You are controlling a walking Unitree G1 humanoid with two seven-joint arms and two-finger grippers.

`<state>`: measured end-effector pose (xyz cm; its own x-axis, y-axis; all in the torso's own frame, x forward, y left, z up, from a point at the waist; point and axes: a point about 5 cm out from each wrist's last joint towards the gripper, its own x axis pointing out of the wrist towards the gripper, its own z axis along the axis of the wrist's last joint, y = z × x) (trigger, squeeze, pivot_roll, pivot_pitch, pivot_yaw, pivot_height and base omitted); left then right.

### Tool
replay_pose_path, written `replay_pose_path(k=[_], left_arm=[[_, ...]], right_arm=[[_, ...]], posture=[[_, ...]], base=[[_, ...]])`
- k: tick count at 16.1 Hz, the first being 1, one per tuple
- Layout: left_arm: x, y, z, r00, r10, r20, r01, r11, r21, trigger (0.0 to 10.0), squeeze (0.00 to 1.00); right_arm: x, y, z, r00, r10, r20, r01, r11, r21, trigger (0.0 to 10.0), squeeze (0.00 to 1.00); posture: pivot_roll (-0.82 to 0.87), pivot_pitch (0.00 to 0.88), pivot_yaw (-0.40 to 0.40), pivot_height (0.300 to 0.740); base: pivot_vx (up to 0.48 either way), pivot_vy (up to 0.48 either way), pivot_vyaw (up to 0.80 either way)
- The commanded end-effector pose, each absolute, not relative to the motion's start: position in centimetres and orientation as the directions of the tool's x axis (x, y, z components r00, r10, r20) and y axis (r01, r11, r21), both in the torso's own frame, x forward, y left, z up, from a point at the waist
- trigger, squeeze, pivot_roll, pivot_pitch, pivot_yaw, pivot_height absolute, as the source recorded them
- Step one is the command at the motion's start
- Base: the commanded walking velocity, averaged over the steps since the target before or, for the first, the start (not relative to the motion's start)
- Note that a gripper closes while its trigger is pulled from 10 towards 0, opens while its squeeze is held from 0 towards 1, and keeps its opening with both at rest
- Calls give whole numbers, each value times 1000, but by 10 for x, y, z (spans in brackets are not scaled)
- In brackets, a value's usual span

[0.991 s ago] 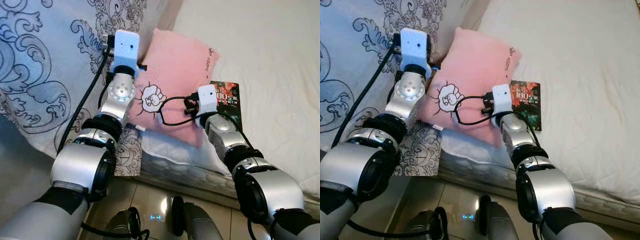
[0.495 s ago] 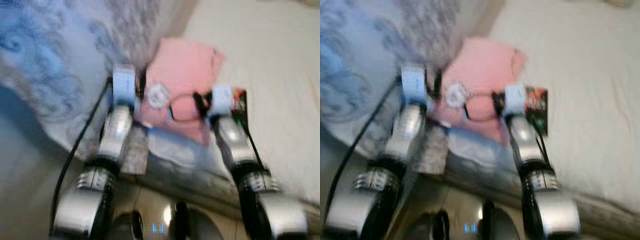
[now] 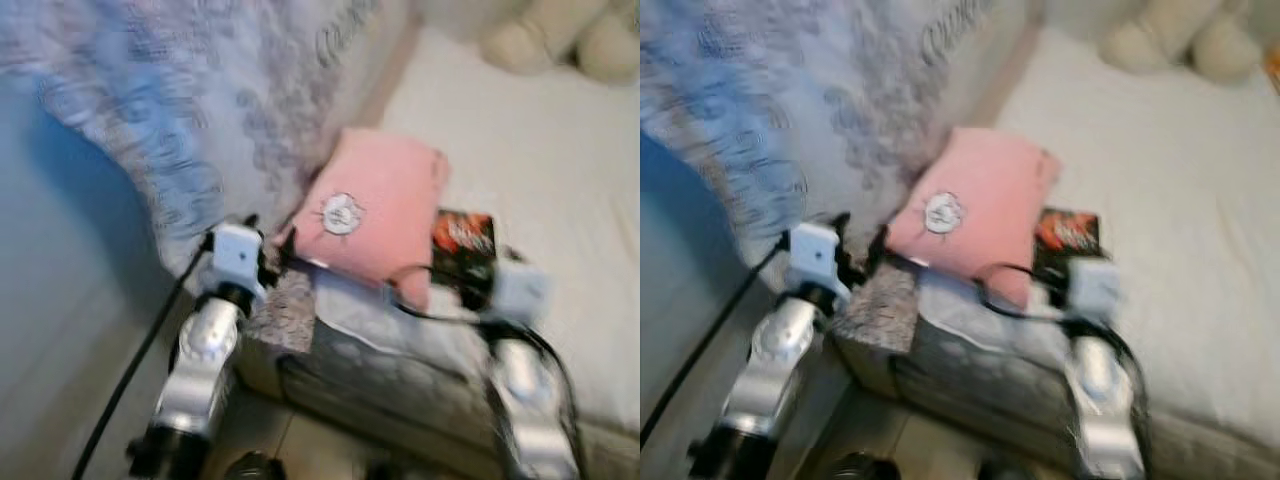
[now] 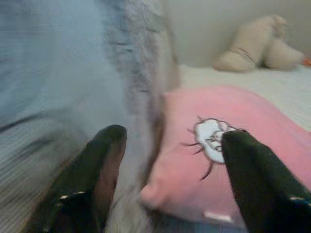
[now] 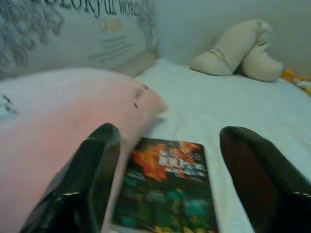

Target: Clean up the room

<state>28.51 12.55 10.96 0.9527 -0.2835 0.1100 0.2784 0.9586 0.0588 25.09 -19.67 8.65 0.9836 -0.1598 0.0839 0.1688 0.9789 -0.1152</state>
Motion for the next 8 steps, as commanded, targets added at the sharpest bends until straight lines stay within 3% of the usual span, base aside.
replay_pose_path(k=[1, 2, 7, 8], left_arm=[[281, 128, 105, 957, -277, 87, 276, 961, 22, 10000, 0], [282, 130, 99, 967, -247, 56, 247, 969, 19, 10000, 0], [281, 142, 78, 981, -189, -31, 189, 982, -8, 10000, 0], [281, 140, 78, 981, -190, -31, 190, 982, -11, 10000, 0]], right_arm=[[245, -202, 82, 981, -186, 56, 192, 970, -150, 10000, 1000], [242, -201, 75, 983, -181, 19, 182, 965, -187, 10000, 0], [247, -191, 71, 986, -165, -23, 159, 971, -181, 10000, 0], [248, -190, 71, 986, -163, -24, 156, 971, -183, 10000, 0]], posture=[[-101, 0, 37, 740], [-107, 0, 44, 740], [-137, 0, 67, 740], [-137, 0, 67, 740]], base=[[0, 0, 0], [281, -386, 0], [297, -374, -660], [311, -360, 0]])
